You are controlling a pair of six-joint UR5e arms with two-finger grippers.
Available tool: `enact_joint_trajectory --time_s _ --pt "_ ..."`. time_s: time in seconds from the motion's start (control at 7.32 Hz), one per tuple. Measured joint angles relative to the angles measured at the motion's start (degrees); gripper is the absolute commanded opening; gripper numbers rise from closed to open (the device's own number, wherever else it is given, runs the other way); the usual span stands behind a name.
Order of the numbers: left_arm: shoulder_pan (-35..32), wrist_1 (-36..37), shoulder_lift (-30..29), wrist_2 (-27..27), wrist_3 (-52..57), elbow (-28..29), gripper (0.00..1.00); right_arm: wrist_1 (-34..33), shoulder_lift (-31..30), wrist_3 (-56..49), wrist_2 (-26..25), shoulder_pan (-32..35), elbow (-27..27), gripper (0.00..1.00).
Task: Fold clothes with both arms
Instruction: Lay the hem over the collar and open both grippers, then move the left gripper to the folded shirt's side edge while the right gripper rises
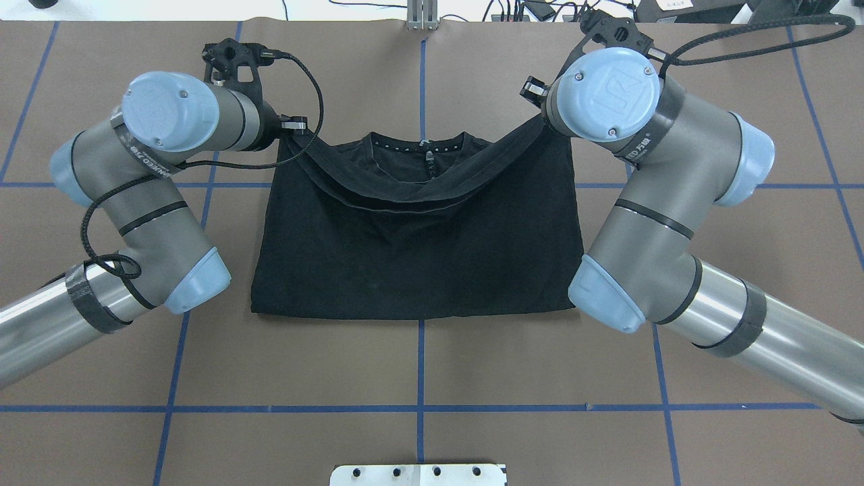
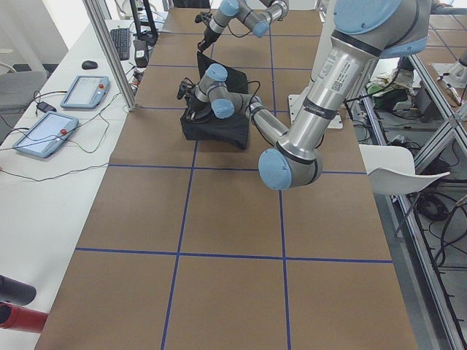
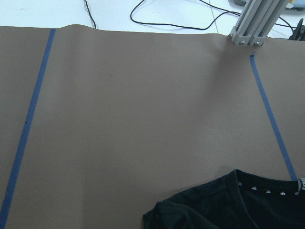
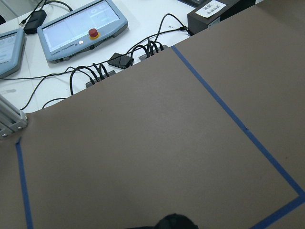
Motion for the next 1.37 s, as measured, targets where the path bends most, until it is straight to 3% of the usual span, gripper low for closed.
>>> enact_joint_trajectory --time_s 0.68,0.82,0.96,1.09,1.37 --pt "-0.8 -5.4 -0.5 0.6 2.6 7.5 0.0 3.1 0.0 -3.3 0.6 2.0 -7.3 0.0" --pt "-0.9 -5.6 -0.6 0.5 2.9 7.7 0.17 3.8 0.0 -3.6 0.6 2.0 -8.2 0.0" --pt "-1.2 -6.0 -0.6 0.4 4.2 7.8 0.86 4.5 0.0 -4.1 0.8 2.1 -9.1 0.99" --pt "-1.7 -7.1 -0.7 0.2 6.2 7.8 1.0 5.3 0.0 -4.9 1.5 2.4 -9.6 1.0" --pt "-3.1 -10.4 -0.4 -2.3 10.8 7.1 1.0 5.7 0.6 -10.0 7.7 5.1 -10.1 1.0"
